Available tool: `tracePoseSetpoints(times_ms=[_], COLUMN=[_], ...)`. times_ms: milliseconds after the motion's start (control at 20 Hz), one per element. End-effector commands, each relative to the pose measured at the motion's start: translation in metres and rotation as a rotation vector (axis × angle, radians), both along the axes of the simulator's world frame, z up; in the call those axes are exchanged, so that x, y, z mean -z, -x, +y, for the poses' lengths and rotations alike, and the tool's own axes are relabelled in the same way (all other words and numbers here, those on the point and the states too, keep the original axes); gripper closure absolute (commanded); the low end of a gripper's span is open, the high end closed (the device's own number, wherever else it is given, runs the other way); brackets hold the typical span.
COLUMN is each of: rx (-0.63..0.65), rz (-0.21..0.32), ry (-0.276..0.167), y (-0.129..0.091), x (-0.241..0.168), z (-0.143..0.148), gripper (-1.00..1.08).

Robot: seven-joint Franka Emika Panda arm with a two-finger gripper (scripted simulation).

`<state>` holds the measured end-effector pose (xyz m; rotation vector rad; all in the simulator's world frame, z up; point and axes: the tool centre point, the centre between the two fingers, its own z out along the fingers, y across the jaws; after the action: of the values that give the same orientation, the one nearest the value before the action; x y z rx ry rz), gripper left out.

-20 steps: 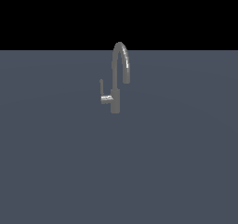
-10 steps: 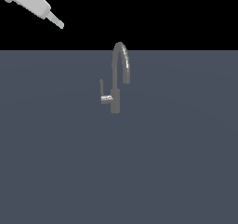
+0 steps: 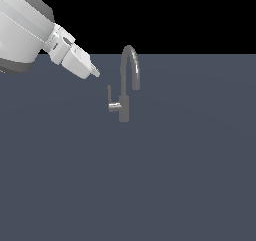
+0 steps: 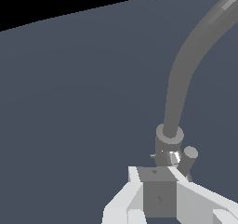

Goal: Turn on the faucet by rotating a designated handle.

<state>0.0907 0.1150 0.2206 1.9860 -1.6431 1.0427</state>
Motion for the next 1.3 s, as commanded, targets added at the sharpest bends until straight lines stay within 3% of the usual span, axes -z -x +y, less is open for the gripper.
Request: tracePoseSetpoints(times_ms=[0, 300, 650, 1250], rx=[0.032, 0.078, 0.084, 0.084], rz=[0.001, 0.004, 0.005, 0.005], ry=[-0.012, -0.028, -0.029, -0.029], y=[-0.004, -0.007, -0.007, 0.025], x=[0.025, 0.058, 0.062, 0.054], z=[-0.013, -0.033, -0.036, -0.044], gripper=[1.08, 1.08, 1.08, 1.08])
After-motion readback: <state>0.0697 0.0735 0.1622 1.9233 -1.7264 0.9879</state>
